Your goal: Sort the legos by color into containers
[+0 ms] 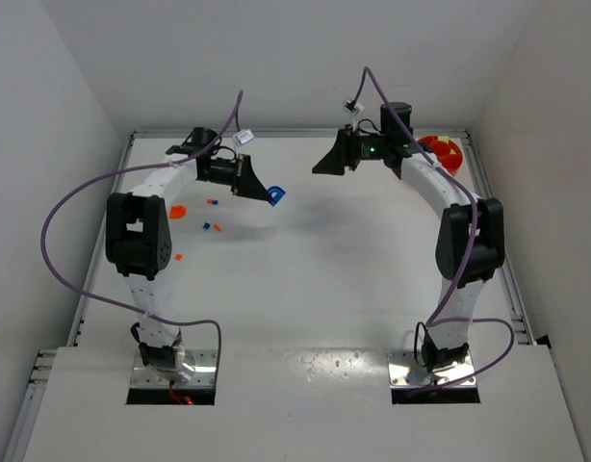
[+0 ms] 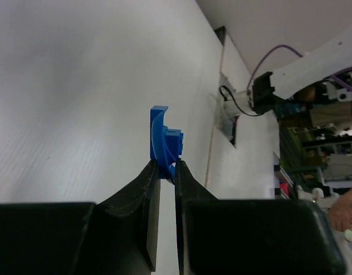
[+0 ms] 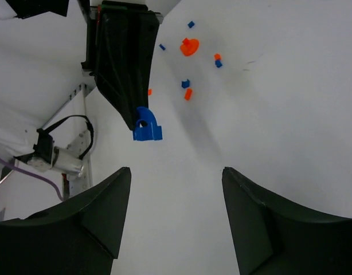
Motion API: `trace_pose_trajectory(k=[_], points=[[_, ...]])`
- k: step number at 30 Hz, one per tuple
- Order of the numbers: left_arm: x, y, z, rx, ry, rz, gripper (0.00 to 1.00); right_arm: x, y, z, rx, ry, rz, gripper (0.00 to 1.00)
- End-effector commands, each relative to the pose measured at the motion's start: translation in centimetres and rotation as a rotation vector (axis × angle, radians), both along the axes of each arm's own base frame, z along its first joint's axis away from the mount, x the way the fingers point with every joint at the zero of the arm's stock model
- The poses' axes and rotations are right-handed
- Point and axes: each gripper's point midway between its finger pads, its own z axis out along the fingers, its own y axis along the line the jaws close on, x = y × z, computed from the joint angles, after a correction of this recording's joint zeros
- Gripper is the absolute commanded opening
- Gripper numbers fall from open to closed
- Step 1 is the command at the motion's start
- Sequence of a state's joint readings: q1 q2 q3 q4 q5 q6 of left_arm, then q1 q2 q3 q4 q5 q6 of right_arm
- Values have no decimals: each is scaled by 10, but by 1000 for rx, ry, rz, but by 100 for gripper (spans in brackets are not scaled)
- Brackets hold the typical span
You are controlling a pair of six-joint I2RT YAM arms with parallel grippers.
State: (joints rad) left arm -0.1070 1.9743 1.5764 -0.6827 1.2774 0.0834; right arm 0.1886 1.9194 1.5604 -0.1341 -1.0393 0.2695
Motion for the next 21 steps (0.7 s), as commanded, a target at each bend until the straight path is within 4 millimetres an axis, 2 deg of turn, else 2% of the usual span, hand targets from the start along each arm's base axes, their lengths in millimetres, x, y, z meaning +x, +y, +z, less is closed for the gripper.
trace_pose_trajectory(k=[1, 5, 10, 17, 21], points=[[-10, -18, 33, -136, 10, -98, 0, -7, 25, 10, 59, -29, 110, 65], [-12, -25, 33, -137, 23, -115, 0, -22, 46, 5, 81, 11, 179, 62], [-16, -33, 35, -137, 16, -139, 0, -34, 62, 0, 90, 46, 229, 59], [-22, -48, 37, -122, -4, -170, 0, -49, 69, -6, 103, 99, 268, 56], [-20, -49, 36, -122, -4, -171, 0, -60, 76, -13, 101, 122, 295, 55]])
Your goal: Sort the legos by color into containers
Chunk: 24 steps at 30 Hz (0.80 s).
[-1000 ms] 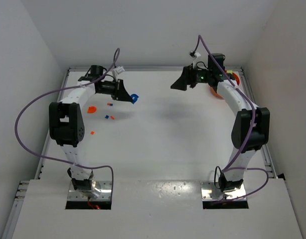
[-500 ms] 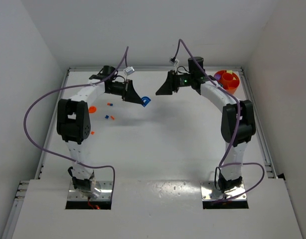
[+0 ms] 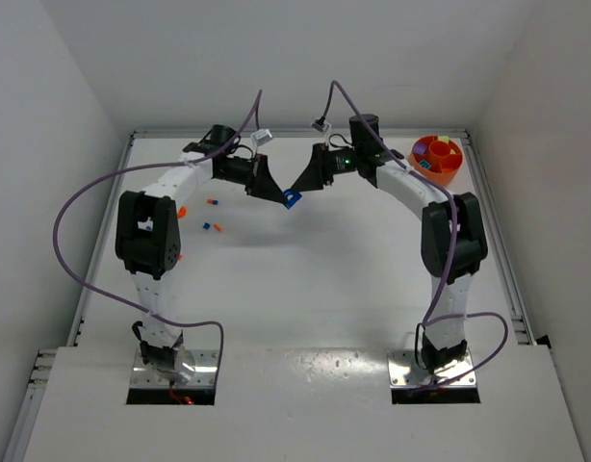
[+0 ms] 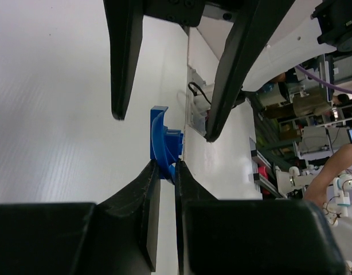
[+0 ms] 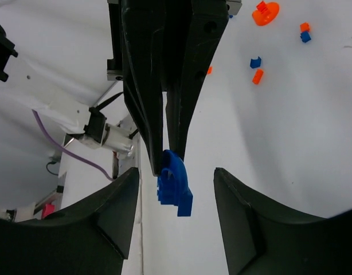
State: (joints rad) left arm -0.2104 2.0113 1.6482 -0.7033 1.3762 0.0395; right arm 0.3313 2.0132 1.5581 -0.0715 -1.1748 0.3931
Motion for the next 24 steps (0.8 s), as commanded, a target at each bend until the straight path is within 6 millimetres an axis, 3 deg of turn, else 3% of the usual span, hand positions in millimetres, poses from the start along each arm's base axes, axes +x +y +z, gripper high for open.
trace_pose_trajectory(k=[1, 6, 9, 10, 12, 15, 16, 17, 20, 23, 24], points=[[2, -5, 15, -39, -45, -27, 0, -12, 7, 11, 40, -45, 57, 55], [4, -5, 17, -33, -56, -22, 0, -20, 9, 10, 42, -37, 74, 46], [4, -5, 17, -33, -56, -22, 0, -25, 8, 14, 44, -24, 85, 34], [6, 0, 15, -26, -67, -7, 0, -26, 8, 15, 48, -23, 93, 25], [10, 4, 13, -14, -79, 10, 0, -30, 6, 17, 46, -31, 85, 15], [11, 4, 9, -13, -79, 8, 2, -29, 6, 16, 38, -35, 69, 8], [12, 4, 8, -5, -80, 13, 9, -29, 6, 16, 38, -35, 69, 4], [14, 4, 6, 8, -83, 20, 31, -28, 5, 19, 36, -45, 61, 1], [18, 7, 5, 54, -137, 47, 54, -21, -3, 20, 22, -49, 22, 0], [19, 8, 2, 115, -191, 71, 66, -11, -18, 20, -15, -79, -42, 0], [18, 10, 11, 129, -238, 84, 70, -11, -25, 17, -48, -91, -53, 0]])
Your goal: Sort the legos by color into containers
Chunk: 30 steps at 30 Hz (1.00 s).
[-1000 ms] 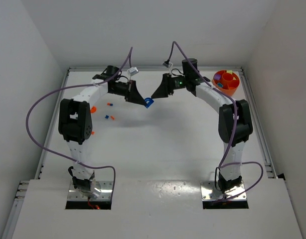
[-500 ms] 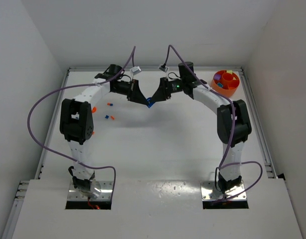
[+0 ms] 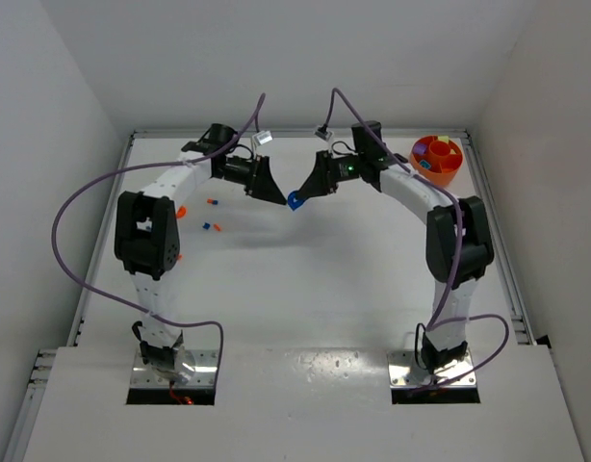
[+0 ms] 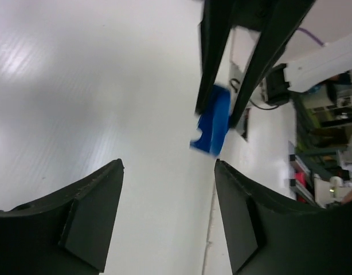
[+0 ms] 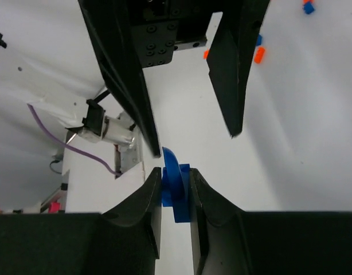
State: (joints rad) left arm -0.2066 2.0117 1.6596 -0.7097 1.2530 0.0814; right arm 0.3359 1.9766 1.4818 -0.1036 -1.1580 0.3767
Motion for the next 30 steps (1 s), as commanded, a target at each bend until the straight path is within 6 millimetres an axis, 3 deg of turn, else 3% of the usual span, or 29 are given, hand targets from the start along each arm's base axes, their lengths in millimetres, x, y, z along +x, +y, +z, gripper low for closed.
trace_pose_trajectory(k=[1, 2, 3, 5, 7, 8, 9, 10, 11, 12, 13, 15, 16, 17, 20, 22, 23, 25, 26, 27, 30], points=[[8, 9, 24, 81, -205, 50, 70, 6, -29, 37, -37, -171, -67, 0], [8, 12, 24, 104, -216, 65, 72, 14, -40, 29, -95, -179, -130, 0], [12, 14, 29, 124, -245, 89, 99, 20, -59, 24, -136, -160, -190, 0], [26, 23, 35, 198, -311, 176, 99, 37, -93, 20, -242, -173, -349, 0], [41, 37, 35, 280, -323, 290, 99, 59, -145, 6, -371, -137, -561, 0], [53, 40, 47, 278, -369, 359, 99, 63, -164, 13, -392, -148, -630, 0], [60, 49, 44, 296, -344, 434, 99, 69, -184, 13, -422, -138, -700, 0], [69, 61, 48, 291, -293, 529, 99, 82, -226, 8, -480, -106, -849, 0], [81, 68, 52, 271, -292, 591, 99, 86, -248, 11, -503, -105, -921, 0], [84, 86, 53, 250, -261, 635, 99, 93, -284, 17, -536, -102, -1019, 0], [86, 92, 57, 219, -228, 661, 99, 96, -312, 16, -595, -91, -1123, 0], [98, 111, 52, 222, -215, 727, 99, 102, -351, 17, -650, -69, -1238, 0], [100, 118, 55, 231, -235, 744, 99, 100, -381, 13, -679, -33, -1317, 0], [103, 127, 57, 258, -291, 755, 99, 101, -395, 2, -690, 18, -1352, 0], [116, 156, 59, 384, -357, 886, 99, 107, -433, -6, -670, 92, -1450, 0], [119, 165, 63, 427, -378, 946, 99, 111, -438, -11, -659, 112, -1458, 0], [124, 180, 60, 487, -385, 1023, 99, 115, -446, -16, -653, 130, -1484, 0], [129, 187, 62, 558, -389, 1123, 99, 118, -450, -22, -662, 149, -1502, 0], [129, 197, 67, 588, -405, 1174, 99, 123, -455, -18, -667, 135, -1518, 0], [132, 203, 79, 590, -456, 1206, 99, 127, -458, -26, -678, 142, -1523, 0], [130, 210, 76, 617, -489, 1194, 99, 138, -464, -24, -676, 124, -1537, 0]])
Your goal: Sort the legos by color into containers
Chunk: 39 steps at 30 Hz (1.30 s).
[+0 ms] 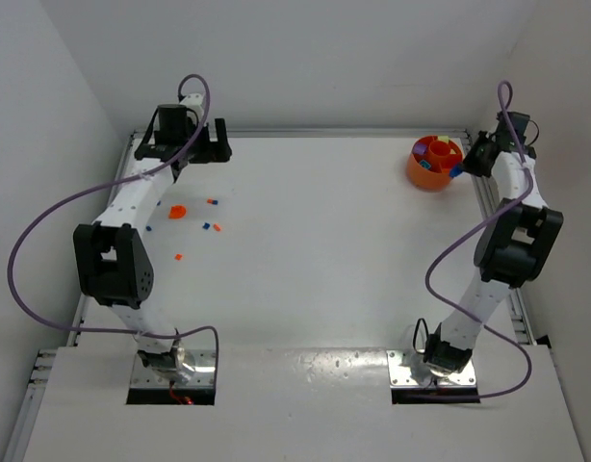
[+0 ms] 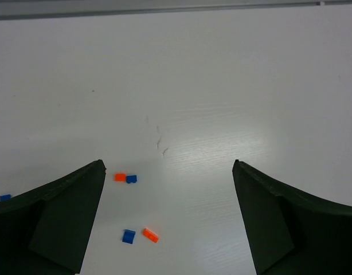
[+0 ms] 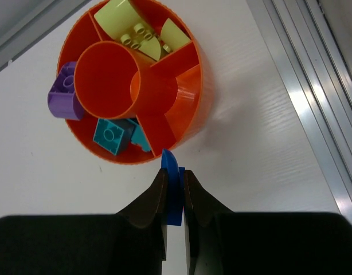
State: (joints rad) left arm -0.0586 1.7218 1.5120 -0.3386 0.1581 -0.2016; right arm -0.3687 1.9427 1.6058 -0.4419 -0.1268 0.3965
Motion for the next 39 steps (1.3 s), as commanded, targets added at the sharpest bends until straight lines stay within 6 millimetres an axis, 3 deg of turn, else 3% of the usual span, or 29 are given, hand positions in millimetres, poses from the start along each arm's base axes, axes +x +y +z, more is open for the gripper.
trace_pose_trajectory(k=[1, 5, 6, 8, 15, 25, 27, 31, 35, 37, 39], points=[[3, 24, 44, 75, -137, 95, 99, 26, -11, 27, -41, -80, -37, 0], [-4, 23, 38, 50, -93, -19, 99, 41, -18, 29, -41, -109, -58, 0], [-8, 11, 32, 16, -80, -79, 99, 46, -20, 34, -45, -122, -58, 0], [-11, 7, 28, 2, -70, -102, 99, 51, -20, 39, -36, -138, -58, 0], [-7, 5, 13, -38, -26, -79, 99, 58, -10, 19, -8, -108, -54, 0], [-4, 8, 19, -28, -29, -63, 99, 65, -4, -2, 30, -86, -60, 0], [-5, 8, 17, -21, -22, -68, 99, 65, -6, -2, 24, -84, -66, 5], [-3, 12, 12, -10, -13, -51, 99, 66, -4, -2, 10, -80, -73, 34], [-5, 10, 8, -7, -6, -65, 99, 66, 1, 9, 23, -104, -51, 54], [-5, 10, 8, -7, -6, -65, 99, 65, 6, 14, 35, -120, -33, 55], [-5, 9, 8, -5, -8, -78, 99, 62, 15, 32, 50, -153, 14, 55]])
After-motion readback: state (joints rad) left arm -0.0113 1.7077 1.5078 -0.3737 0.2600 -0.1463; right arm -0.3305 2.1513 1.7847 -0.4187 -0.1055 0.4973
